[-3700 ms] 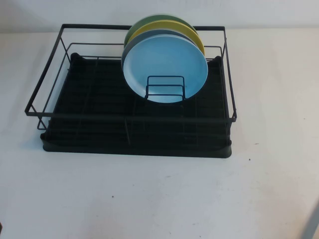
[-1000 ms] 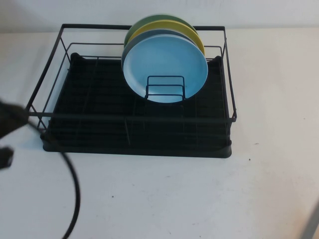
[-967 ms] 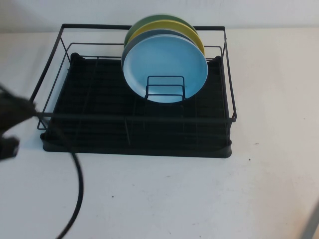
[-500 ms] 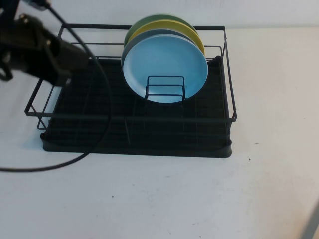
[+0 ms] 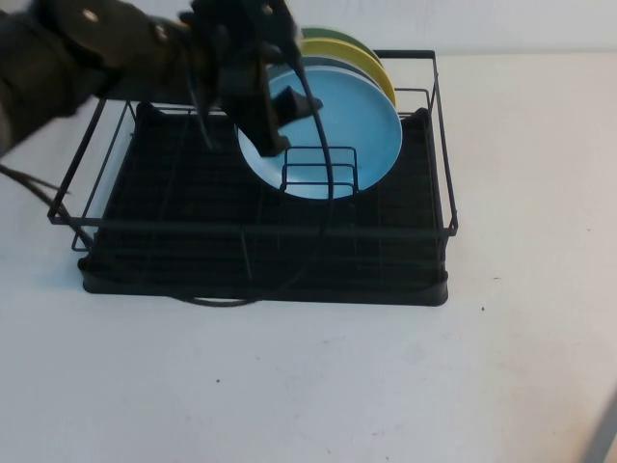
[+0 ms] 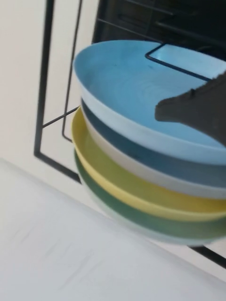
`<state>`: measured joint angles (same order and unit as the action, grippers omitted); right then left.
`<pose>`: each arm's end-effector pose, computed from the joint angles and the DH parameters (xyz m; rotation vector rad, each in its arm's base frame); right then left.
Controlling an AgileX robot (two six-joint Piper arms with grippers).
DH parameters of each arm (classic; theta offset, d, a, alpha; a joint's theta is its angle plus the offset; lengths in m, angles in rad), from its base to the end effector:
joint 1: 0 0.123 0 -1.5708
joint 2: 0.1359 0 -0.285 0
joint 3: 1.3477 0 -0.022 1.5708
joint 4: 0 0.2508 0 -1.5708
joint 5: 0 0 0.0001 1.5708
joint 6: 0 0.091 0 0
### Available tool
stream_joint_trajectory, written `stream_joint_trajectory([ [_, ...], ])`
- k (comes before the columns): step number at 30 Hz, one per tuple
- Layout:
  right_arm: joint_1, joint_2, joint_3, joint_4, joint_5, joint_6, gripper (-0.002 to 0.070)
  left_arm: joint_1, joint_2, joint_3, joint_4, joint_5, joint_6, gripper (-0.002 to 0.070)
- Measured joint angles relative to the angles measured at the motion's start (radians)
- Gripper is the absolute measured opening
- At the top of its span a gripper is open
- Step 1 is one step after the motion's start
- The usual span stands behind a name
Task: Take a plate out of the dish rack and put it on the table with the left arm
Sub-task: Grasp the plate from the shelf
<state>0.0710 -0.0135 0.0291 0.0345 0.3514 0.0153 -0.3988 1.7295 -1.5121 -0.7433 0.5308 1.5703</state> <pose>0.0529 0.0049 0.1725 -0.0299 1.8512 0.0937 0.3635 -0.1871 0.3411 1.4126 1.5183 -0.0626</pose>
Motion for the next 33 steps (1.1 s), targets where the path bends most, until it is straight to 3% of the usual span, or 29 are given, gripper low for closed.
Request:
stream_joint_trajectory([
  [9,0.000,0.000,0.000,0.000,0.000,0.000,-0.0020,-0.024,0.117,0.000,-0.022,-0.225,0.092,0.0448],
  [16,0.000,0.000,0.000,0.000,0.000,0.000,-0.0020,-0.024,0.130,0.000,-0.042,-0.273,0.096,0.0428],
  [33,0.000,0.000,0.000,0.000,0.000,0.000,-0.0020,-0.024,0.164,-0.010,-0.085,-0.323,0.098,0.0169],
])
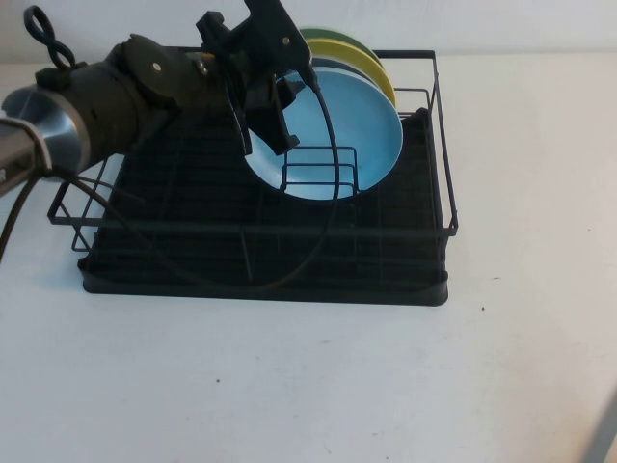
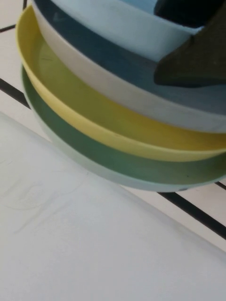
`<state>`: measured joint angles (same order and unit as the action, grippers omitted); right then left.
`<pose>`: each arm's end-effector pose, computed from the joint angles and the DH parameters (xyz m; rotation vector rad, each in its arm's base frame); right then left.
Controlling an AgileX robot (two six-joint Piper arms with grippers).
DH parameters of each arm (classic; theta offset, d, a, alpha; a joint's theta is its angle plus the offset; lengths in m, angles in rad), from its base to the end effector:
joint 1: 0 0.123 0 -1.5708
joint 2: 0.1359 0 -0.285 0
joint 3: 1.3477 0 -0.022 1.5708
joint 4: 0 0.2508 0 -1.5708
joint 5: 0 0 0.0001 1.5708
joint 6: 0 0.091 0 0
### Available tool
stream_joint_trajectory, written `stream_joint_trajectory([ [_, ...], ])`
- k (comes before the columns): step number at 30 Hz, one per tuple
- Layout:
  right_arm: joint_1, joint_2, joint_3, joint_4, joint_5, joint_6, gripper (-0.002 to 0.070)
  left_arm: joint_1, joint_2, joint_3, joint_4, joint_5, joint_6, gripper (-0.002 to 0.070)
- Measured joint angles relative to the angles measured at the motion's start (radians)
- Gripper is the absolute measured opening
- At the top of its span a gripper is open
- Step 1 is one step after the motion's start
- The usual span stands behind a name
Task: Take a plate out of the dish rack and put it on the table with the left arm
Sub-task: Grasp the plate from the shelf, then place the plate from the table
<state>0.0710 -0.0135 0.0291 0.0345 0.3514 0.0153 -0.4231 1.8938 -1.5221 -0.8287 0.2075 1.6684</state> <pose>0.0529 0.0049 0.1725 -0.0299 1.8512 0.0937 0.4092 -0.1995 0.2920 1.2627 1.5426 0.1235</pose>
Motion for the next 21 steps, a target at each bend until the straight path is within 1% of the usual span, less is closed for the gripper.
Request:
stream_joint_trajectory([
  [3,0.000,0.000,0.000,0.000,0.000,0.000,-0.0020,0.000,0.001,0.000,-0.005,-0.028,0.000,0.0069],
  [4,0.000,0.000,0.000,0.000,0.000,0.000,-0.0020,0.000,0.001,0.000,-0.011,-0.037,0.001,0.0047],
  [6,0.000,0.000,0.000,0.000,0.000,0.000,-0.0020,0.000,0.001,0.000,-0.019,-0.045,0.002,0.0026],
  [11,0.000,0.000,0.000,0.000,0.000,0.000,-0.0020,0.000,-0.047,0.002,-0.028,-0.054,0.007,0.0011],
  [17,0.000,0.000,0.000,0.000,0.000,0.000,-0.0020,0.000,-0.199,0.002,-0.037,-0.056,0.005,0.0004],
  [19,0.000,0.000,0.000,0.000,0.000,0.000,-0.0020,0.000,-0.263,0.002,-0.038,-0.042,-0.014,0.0003],
  [21,0.000,0.000,0.000,0.000,0.000,0.000,-0.0020,0.000,-0.324,0.002,-0.039,-0.016,-0.070,0.0002],
])
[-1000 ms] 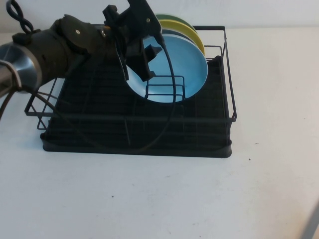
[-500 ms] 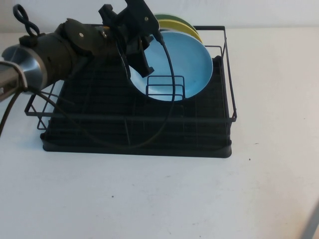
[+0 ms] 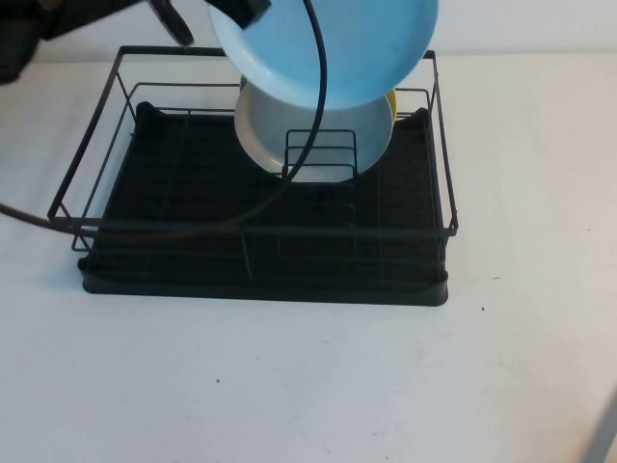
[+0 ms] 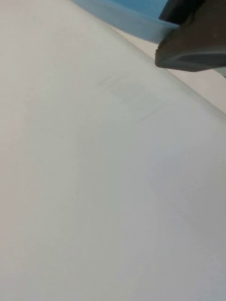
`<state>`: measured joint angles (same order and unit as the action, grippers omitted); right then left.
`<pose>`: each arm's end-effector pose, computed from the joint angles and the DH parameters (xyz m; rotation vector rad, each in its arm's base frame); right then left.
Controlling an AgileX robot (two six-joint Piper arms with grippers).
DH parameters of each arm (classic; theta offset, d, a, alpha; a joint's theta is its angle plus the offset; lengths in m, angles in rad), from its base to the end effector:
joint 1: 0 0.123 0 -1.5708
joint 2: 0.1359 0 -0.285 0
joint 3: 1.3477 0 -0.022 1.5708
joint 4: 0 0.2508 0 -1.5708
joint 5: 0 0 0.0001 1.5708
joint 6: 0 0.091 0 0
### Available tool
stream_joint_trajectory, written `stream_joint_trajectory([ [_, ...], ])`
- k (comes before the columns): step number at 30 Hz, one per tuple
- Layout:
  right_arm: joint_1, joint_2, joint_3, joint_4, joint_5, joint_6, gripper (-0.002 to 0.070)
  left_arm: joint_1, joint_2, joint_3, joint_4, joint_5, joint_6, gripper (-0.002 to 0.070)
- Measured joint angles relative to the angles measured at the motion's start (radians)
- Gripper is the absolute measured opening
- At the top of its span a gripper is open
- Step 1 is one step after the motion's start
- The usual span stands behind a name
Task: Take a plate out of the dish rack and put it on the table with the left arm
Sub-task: Place the plate from the table
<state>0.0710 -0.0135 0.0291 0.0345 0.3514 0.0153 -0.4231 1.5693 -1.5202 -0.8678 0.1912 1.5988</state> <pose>0.0529 0.0049 0.1725 -0.0299 1.8512 0.0937 0.3389 -0.1672 0.4291 1.0010 1.3213 0.1204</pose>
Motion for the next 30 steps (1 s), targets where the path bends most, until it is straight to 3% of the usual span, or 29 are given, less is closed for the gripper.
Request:
stream_joint_trajectory([
  [6,0.000,0.000,0.000,0.000,0.000,0.000,-0.0020,0.008,-0.194,0.000,0.078,0.191,-0.351,0.0001],
  [10,0.000,0.000,0.000,0.000,0.000,0.000,-0.0020,0.060,-0.267,-0.002,0.271,0.490,-0.790,0.0000],
  [12,0.000,0.000,0.000,0.000,0.000,0.000,-0.0020,0.101,-0.276,0.008,0.354,0.671,-0.929,0.0000],
  [16,0.000,0.000,0.000,0.000,0.000,0.000,-0.0020,0.149,-0.295,0.157,0.409,0.850,-1.035,0.0000],
  [20,0.000,0.000,0.000,0.000,0.000,0.000,-0.0020,0.153,-0.377,0.427,0.364,0.815,-1.056,0.0000],
  [30,0.000,0.000,0.000,0.000,0.000,0.000,-0.0020,0.153,-0.451,1.001,0.088,0.400,-1.035,0.0000],
])
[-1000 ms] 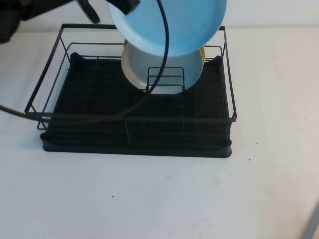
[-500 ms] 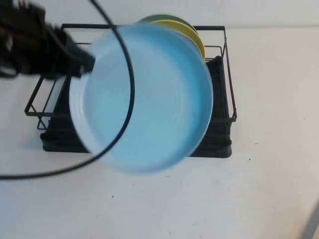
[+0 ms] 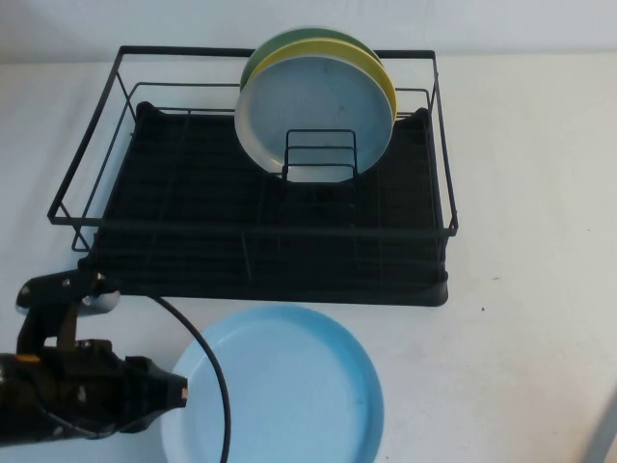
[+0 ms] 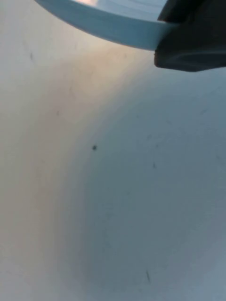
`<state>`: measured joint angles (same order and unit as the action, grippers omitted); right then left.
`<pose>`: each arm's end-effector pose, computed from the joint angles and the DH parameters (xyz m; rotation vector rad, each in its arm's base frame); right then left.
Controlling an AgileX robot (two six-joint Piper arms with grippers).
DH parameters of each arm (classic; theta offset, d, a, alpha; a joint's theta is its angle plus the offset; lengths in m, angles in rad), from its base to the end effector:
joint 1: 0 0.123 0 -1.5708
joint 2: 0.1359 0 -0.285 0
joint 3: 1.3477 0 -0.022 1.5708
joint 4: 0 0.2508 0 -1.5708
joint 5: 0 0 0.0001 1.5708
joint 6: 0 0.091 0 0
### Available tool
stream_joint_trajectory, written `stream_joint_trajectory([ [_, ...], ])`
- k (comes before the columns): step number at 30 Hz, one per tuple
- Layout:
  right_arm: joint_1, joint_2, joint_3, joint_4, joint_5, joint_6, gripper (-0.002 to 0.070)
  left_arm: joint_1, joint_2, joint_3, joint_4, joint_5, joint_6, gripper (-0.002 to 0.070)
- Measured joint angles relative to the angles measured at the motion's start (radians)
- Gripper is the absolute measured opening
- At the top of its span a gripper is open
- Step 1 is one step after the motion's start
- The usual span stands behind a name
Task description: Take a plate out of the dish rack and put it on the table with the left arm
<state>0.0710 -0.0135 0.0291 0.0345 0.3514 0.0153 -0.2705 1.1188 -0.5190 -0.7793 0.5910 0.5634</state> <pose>0.0529 0.0049 0.1725 -0.0299 1.8512 0.0937 0.1724 -0.0849 0.2215 0.3499 2.5213 -0.6654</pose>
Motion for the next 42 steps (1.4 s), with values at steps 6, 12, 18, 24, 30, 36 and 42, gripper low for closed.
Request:
stream_joint_trajectory([
  [6,0.000,0.000,0.000,0.000,0.000,0.000,-0.0020,0.003,0.087,0.054,-0.069,-0.129,0.078,0.0000],
  [12,0.000,0.000,0.000,0.000,0.000,0.000,-0.0020,0.003,0.189,0.054,-0.108,-0.138,0.194,0.0010],
  [18,0.000,0.000,0.000,0.000,0.000,0.000,-0.0020,0.003,0.216,0.054,-0.117,-0.112,0.284,0.0171],
  [24,0.000,0.000,0.000,0.000,0.000,0.000,-0.0020,0.003,0.217,0.019,-0.114,-0.089,0.293,0.0363],
  [30,0.000,0.000,0.000,0.000,0.000,0.000,-0.0020,0.003,0.120,-0.082,-0.013,-0.018,0.247,0.0312],
  [36,0.000,0.000,0.000,0.000,0.000,0.000,-0.0020,0.003,-0.164,-0.135,0.192,-0.009,0.210,0.0033],
  [42,0.000,0.000,0.000,0.000,0.000,0.000,-0.0020,0.003,-0.444,-0.135,0.281,0.029,0.119,0.0002],
])
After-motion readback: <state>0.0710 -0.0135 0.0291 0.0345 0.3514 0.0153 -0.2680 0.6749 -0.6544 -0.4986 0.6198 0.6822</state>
